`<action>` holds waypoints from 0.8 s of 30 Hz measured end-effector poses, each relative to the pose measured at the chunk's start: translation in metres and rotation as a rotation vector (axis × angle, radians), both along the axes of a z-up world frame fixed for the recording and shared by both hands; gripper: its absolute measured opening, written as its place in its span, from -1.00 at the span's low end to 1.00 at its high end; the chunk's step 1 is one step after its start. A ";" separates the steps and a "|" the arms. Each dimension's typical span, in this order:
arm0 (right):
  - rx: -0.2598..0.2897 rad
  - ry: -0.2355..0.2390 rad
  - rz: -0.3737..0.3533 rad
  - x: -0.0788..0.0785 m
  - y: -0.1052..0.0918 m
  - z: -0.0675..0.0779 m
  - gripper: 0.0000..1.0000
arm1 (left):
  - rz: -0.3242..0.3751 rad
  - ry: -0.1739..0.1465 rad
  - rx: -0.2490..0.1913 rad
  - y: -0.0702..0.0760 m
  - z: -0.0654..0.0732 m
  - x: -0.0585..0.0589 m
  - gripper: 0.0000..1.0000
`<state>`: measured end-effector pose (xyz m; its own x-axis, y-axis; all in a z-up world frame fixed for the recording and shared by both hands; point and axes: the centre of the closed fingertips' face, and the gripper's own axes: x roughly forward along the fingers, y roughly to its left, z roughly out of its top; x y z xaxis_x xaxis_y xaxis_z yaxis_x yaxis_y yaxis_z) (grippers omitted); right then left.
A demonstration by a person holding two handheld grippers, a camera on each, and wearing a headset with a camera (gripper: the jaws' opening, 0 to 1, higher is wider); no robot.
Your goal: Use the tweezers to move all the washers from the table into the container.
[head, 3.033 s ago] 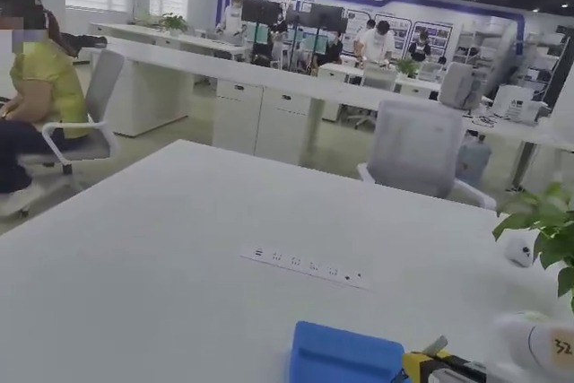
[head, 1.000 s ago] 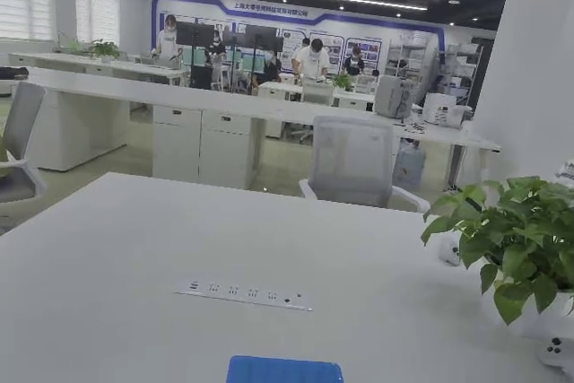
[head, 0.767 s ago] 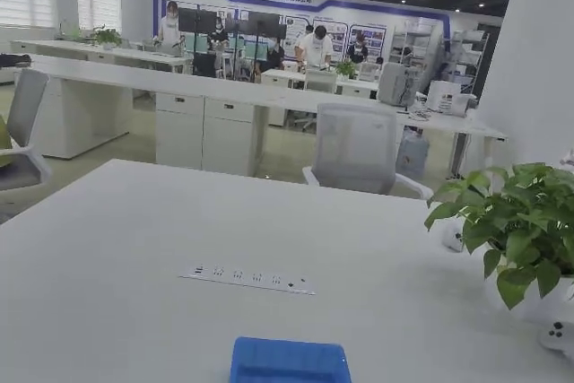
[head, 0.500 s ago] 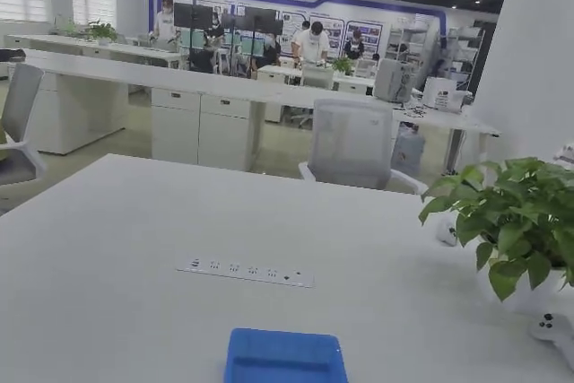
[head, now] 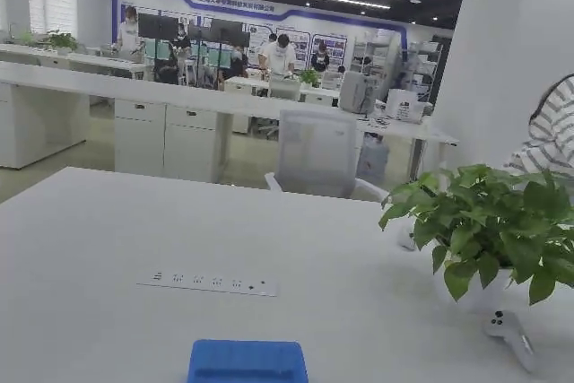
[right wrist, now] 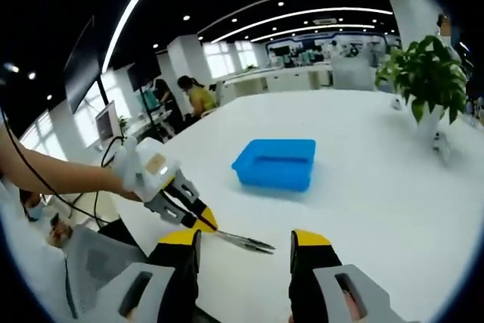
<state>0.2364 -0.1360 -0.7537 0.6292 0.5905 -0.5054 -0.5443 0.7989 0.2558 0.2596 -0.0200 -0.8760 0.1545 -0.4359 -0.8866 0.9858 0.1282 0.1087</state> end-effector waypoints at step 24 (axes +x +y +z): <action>-0.117 -0.037 -0.097 -0.010 -0.031 -0.014 0.13 | 0.436 0.024 -0.175 0.025 0.038 0.015 -0.42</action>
<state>0.2263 -0.1671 -0.7678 0.7000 0.4643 -0.5425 -0.4700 0.8716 0.1396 0.2742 0.0048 -0.8379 0.3367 -0.4782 -0.8112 0.8379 0.5452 0.0263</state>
